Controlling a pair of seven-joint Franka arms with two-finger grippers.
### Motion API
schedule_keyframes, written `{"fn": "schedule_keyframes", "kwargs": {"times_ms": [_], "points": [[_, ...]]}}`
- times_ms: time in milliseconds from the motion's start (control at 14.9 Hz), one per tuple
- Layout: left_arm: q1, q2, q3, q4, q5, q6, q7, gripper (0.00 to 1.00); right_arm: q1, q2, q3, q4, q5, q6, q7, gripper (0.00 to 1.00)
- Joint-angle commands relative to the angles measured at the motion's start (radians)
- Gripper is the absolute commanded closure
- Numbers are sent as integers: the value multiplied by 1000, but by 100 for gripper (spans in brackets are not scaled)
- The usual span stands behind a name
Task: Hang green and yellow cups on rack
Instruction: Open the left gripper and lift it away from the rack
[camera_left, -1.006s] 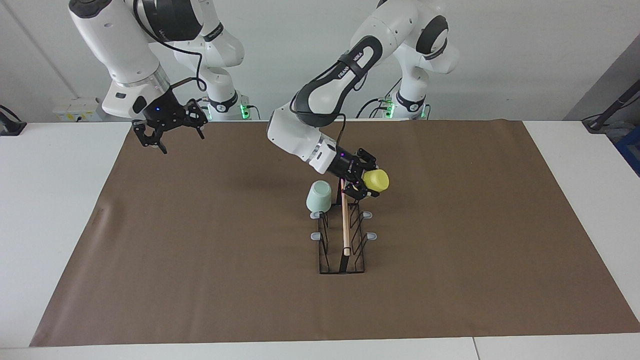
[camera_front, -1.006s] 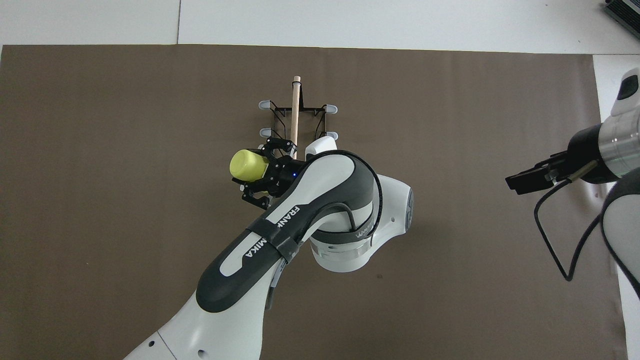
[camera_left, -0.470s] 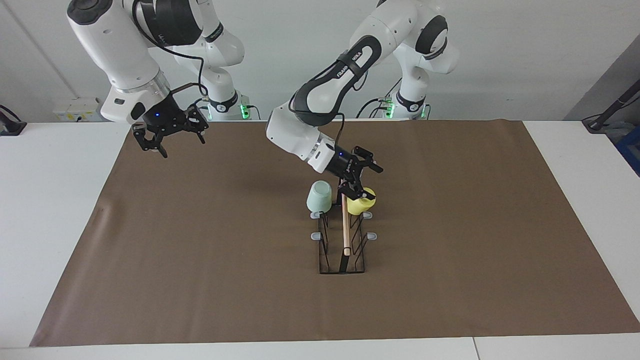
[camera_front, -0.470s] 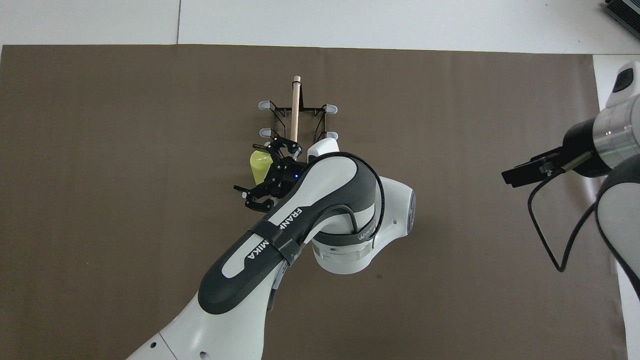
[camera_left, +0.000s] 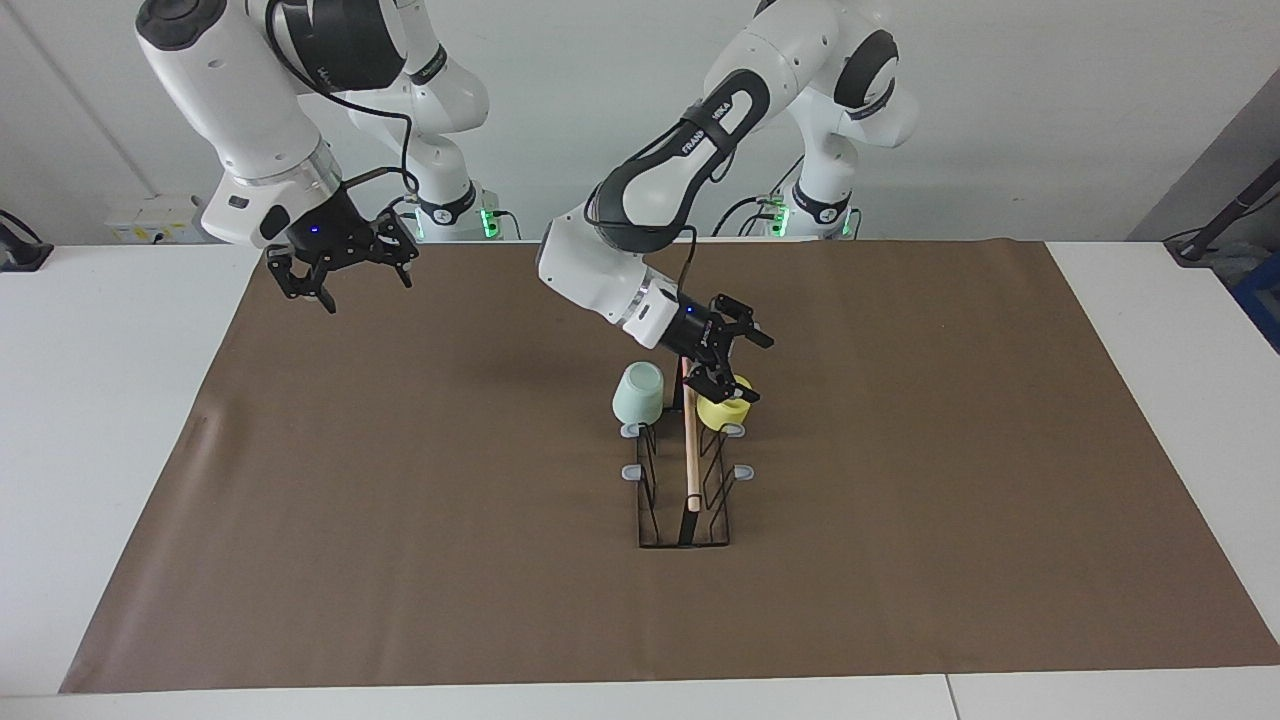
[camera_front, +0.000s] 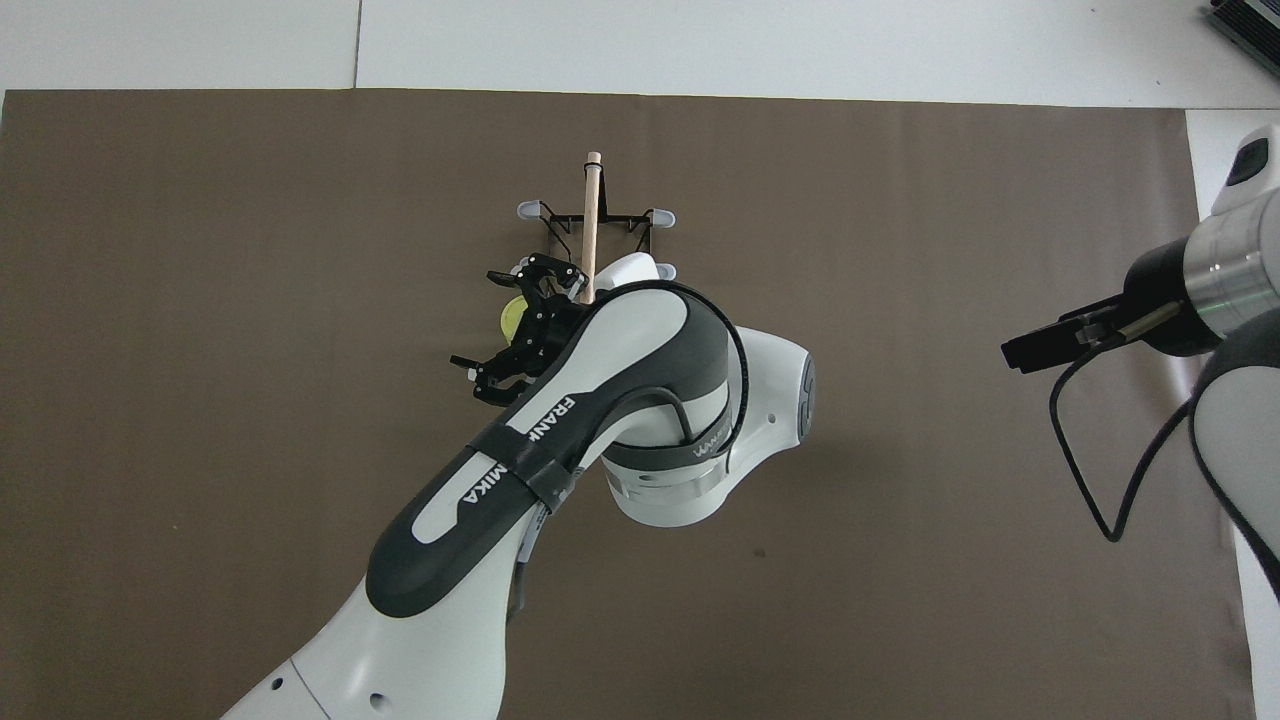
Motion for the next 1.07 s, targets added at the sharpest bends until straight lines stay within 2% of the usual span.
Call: {"fn": "schedule_keyframes", "kwargs": {"times_ms": [0, 134, 268, 470, 604, 805, 1006], "points": [[92, -47, -3, -5, -23, 37, 49, 0, 14, 11, -19, 22, -21, -13, 23, 0], [147, -90, -4, -6, -71, 90, 109, 0, 14, 11, -25, 22, -21, -13, 23, 0], [213, -173, -1, -22, -153, 191, 171, 0, 11, 11, -25, 22, -20, -13, 23, 0], [313, -212, -3, -22, -235, 259, 293, 0, -3, 12, -14, 22, -18, -13, 24, 0], [391, -247, -3, -37, -302, 358, 388, 0, -7, 14, -11, 24, -20, -18, 47, 0], [482, -259, -4, -39, -406, 449, 585, 0, -10, 14, -7, 35, -35, -27, 63, 0], [551, -256, -4, -42, -515, 530, 876, 0, -15, 15, -8, 38, -73, -16, 63, 0]]}}
